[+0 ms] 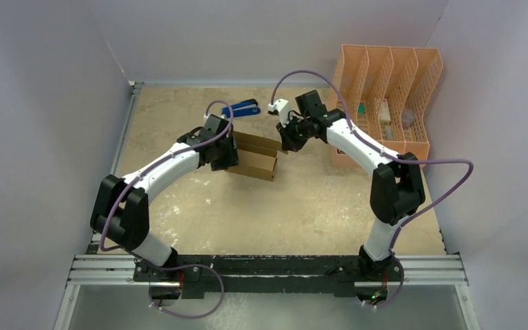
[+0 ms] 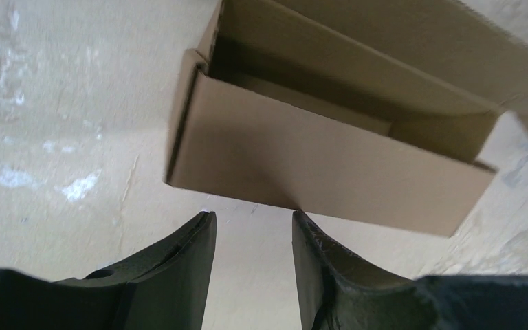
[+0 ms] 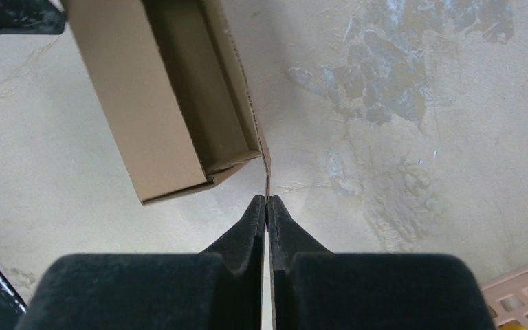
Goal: Fold the paper box
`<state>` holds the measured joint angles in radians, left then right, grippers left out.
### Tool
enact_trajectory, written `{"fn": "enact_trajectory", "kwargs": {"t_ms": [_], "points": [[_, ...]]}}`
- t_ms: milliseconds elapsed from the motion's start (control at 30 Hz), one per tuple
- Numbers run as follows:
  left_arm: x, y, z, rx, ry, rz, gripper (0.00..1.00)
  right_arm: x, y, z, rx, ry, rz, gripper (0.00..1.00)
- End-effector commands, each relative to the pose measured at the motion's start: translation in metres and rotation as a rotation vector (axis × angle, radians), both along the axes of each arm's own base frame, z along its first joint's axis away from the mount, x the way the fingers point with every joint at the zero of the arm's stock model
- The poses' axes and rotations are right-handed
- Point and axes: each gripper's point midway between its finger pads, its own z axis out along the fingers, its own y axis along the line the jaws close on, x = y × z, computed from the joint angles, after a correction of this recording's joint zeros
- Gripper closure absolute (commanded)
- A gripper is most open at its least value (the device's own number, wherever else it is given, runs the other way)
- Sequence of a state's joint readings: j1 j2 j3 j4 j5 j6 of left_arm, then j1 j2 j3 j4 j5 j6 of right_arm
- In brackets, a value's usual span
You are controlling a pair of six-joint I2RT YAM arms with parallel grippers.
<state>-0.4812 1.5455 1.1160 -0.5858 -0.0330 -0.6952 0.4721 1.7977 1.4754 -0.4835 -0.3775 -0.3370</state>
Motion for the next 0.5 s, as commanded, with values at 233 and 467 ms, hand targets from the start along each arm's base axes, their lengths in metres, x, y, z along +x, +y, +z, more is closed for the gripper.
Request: {"fn": "enact_trajectory", "kwargs": {"t_ms": [233,467], "points": [[0.049,-0.036,0.023,-0.22,-0.166,0.145,0.55,-0.01,0.015,0.015,0.028,0.006,-0.015,0.97],[0.056,-0.05,0.02,-0.36,-0.187,0.238,0.55,-0.02,0.027,0.011,0.024,0.015,-0.004,0.97]]}}
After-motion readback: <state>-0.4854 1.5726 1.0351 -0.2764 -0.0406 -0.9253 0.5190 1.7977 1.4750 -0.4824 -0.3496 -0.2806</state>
